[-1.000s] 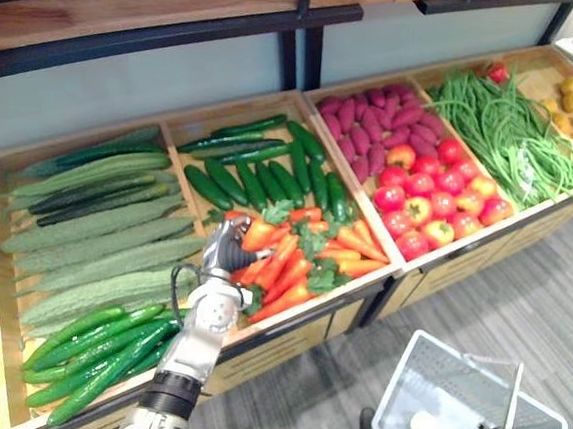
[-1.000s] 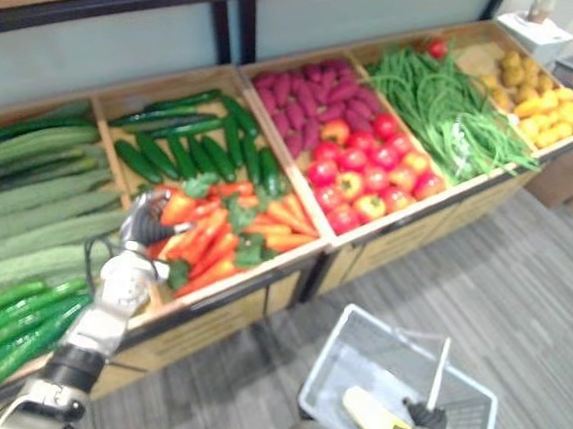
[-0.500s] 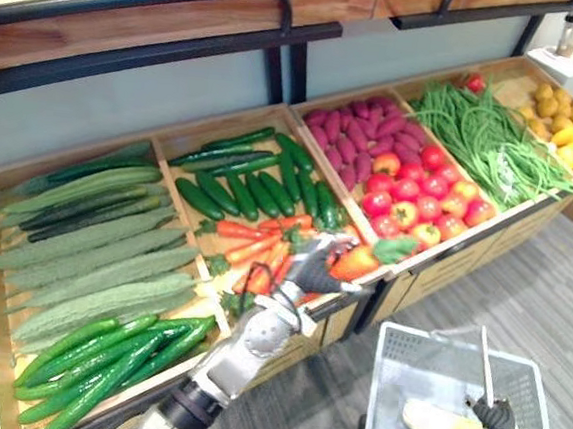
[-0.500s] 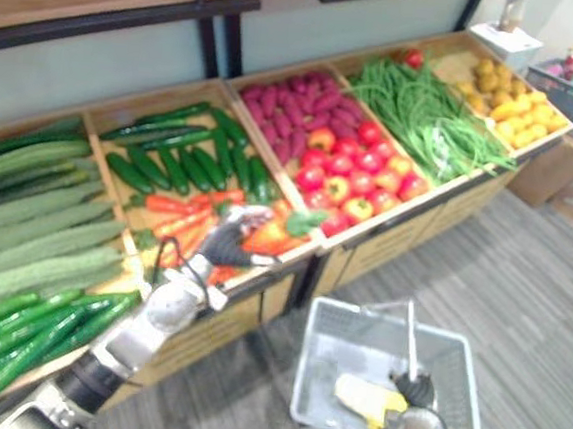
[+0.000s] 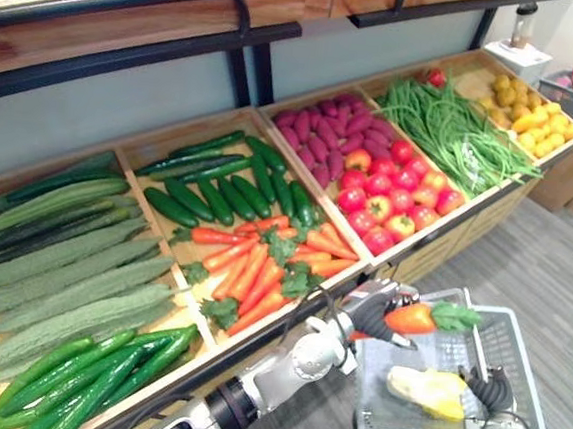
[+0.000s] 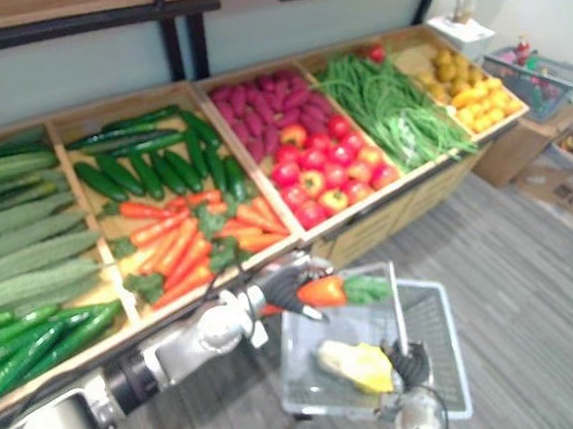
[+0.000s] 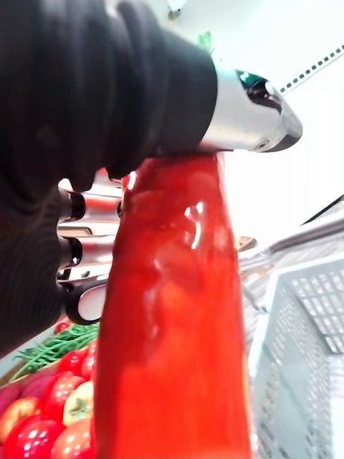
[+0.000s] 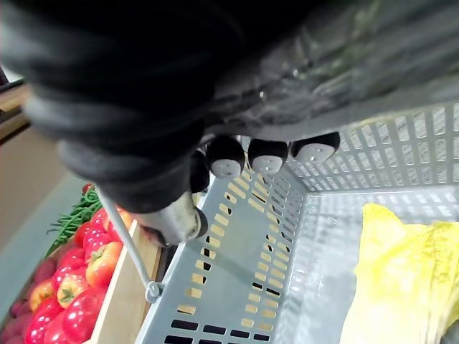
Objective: Pick vegetable in the basket
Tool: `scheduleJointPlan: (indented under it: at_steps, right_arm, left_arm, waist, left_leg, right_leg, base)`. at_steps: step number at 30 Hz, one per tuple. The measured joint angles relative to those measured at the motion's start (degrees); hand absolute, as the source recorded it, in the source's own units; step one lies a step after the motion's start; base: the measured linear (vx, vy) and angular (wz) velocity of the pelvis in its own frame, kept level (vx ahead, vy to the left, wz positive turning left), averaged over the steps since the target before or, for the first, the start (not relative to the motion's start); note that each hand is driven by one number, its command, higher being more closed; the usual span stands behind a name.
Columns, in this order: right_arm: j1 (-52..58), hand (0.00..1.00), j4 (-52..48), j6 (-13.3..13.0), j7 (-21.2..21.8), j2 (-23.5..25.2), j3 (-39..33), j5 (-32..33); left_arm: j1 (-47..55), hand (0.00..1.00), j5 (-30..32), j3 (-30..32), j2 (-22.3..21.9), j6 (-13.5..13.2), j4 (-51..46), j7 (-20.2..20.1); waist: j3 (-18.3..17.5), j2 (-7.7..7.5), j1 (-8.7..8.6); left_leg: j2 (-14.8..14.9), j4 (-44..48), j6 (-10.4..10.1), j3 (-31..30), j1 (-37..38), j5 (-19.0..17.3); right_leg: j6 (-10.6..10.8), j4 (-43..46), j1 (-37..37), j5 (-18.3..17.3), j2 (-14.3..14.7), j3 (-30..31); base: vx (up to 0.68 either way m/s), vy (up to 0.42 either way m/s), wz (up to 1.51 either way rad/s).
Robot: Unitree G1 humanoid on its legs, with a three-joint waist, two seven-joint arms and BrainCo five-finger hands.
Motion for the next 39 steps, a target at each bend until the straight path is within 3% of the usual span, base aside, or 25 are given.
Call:
scheduleJointPlan:
  at_steps: [18, 23, 35, 36, 39]
  right_arm:
    - [4.64, 1.00, -9.74, -1.87, 0.17, 1.27, 2.25, 4.38]
    - [4.91, 1.00, -10.48, -1.97, 0.16, 1.28, 2.33, 5.18]
    - [6.63, 1.00, -12.50, -2.05, 0.16, 1.48, 2.55, 7.65]
    - [6.62, 1.00, -12.51, -2.05, 0.15, 1.49, 2.55, 7.69]
    - [6.75, 1.00, -12.56, -2.05, 0.14, 1.50, 2.62, 7.74]
  left_arm:
    - [-2.54, 1.00, 6.86, -2.16, -6.77, 2.16, 17.81, 1.61]
    - [-3.52, 1.00, 6.88, -2.76, -8.72, 2.29, 20.67, 2.56]
    - [-6.56, 1.00, 6.94, -3.84, -11.28, 3.35, 22.64, 3.64]
    - [-6.56, 0.00, 6.94, -3.84, -11.29, 3.35, 22.64, 3.64]
    - [-6.55, 0.00, 6.92, -3.92, -11.62, 3.37, 22.64, 3.66]
  waist:
    - [0.06, -1.45, -1.96]
    - [0.09, -1.50, -3.08]
    - [0.42, -2.05, -3.39]
    - [0.43, -2.06, -3.39]
    - [0.44, -2.09, -3.36]
  left_leg:
    - [-0.46, -0.04, 0.05, 1.09, 0.12, -0.31]
    - [-0.51, -0.04, 0.05, 1.52, 0.23, -0.49]
    - [-0.54, 0.00, 0.13, 2.45, 0.91, -0.91]
    - [-0.53, 0.00, 0.13, 2.45, 0.91, -0.91]
    - [-0.52, 0.00, 0.13, 2.43, 0.91, -0.91]
  right_leg:
    - [0.19, 0.02, -0.88, 0.12, -0.12, 1.18]
    - [0.20, -0.01, -1.01, 0.12, -0.09, 1.47]
    - [0.24, -0.01, -0.92, 0.13, 0.00, 1.98]
    - [0.24, 0.00, -0.92, 0.13, 0.00, 1.98]
    - [0.24, 0.00, -0.90, 0.13, -0.05, 1.93]
  base:
    - [0.00, -0.001, -0.02]
    - [0.01, -0.006, -0.02]
    - [0.00, -0.006, -0.03]
    - [0.00, 0.000, 0.00]
    - [0.00, 0.000, 0.00]
